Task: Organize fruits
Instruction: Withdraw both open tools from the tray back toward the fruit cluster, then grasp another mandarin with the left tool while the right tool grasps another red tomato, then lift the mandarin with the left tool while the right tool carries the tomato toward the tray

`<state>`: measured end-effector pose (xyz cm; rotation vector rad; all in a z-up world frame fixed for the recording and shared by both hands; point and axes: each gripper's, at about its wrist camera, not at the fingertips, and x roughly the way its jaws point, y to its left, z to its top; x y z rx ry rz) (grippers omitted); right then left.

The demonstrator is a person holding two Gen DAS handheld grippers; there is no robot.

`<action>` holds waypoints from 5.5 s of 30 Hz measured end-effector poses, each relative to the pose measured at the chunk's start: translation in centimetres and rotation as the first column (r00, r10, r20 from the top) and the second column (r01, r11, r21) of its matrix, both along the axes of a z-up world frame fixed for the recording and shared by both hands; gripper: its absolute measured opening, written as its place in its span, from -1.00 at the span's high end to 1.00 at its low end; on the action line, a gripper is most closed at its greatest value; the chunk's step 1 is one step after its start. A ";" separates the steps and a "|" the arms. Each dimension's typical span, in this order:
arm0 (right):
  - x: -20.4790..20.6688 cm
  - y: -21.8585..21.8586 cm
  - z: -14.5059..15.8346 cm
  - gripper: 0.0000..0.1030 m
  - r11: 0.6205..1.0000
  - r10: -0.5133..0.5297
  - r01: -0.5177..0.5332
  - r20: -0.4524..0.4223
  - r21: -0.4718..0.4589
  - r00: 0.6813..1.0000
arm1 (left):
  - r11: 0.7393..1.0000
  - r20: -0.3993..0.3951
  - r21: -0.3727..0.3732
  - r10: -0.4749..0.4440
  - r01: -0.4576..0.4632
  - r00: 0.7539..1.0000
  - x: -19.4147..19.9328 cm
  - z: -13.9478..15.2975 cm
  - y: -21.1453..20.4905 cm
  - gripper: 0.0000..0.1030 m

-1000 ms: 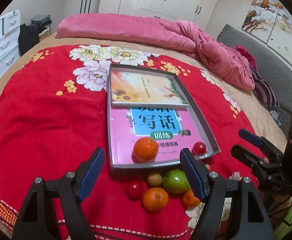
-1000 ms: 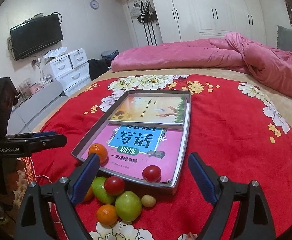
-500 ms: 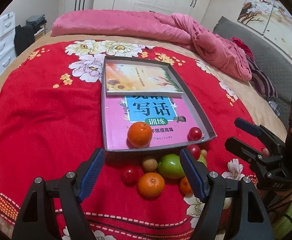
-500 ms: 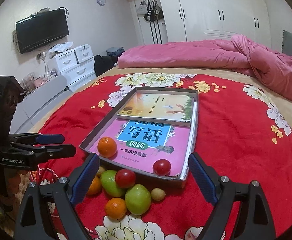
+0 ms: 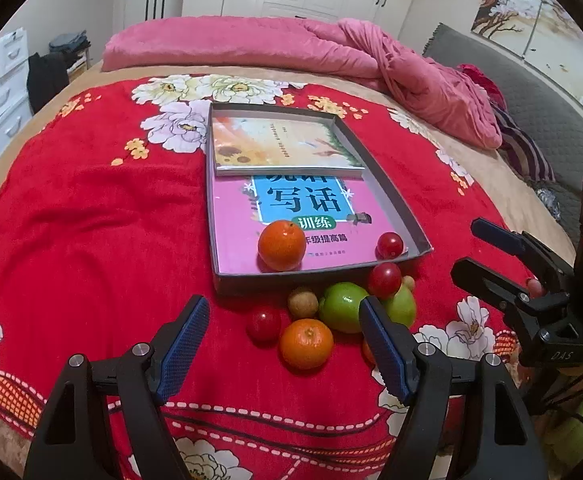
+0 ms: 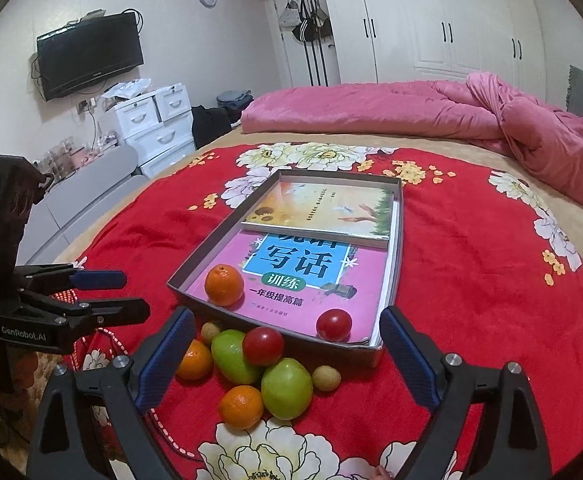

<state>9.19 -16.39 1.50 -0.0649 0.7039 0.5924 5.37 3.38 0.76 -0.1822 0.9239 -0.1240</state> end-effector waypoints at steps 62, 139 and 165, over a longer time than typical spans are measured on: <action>1.9 2.8 -4.6 -0.17 0.997 0.028 -0.043 -0.240 -0.058 0.970 | 0.997 -0.173 -0.028 -0.078 0.074 0.982 1.0 -5.9 -2.7 -0.05; 1.3 1.0 -1.2 0.38 0.999 0.030 -0.031 -0.034 -0.020 0.999 | 0.997 0.007 -0.047 -0.053 0.053 0.999 3.6 0.0 -3.3 0.15; 3.9 -1.5 -0.1 0.38 0.997 -0.066 0.067 0.024 -0.026 0.997 | 0.997 -0.007 -0.026 -0.077 0.076 0.997 7.7 -1.6 -6.0 0.15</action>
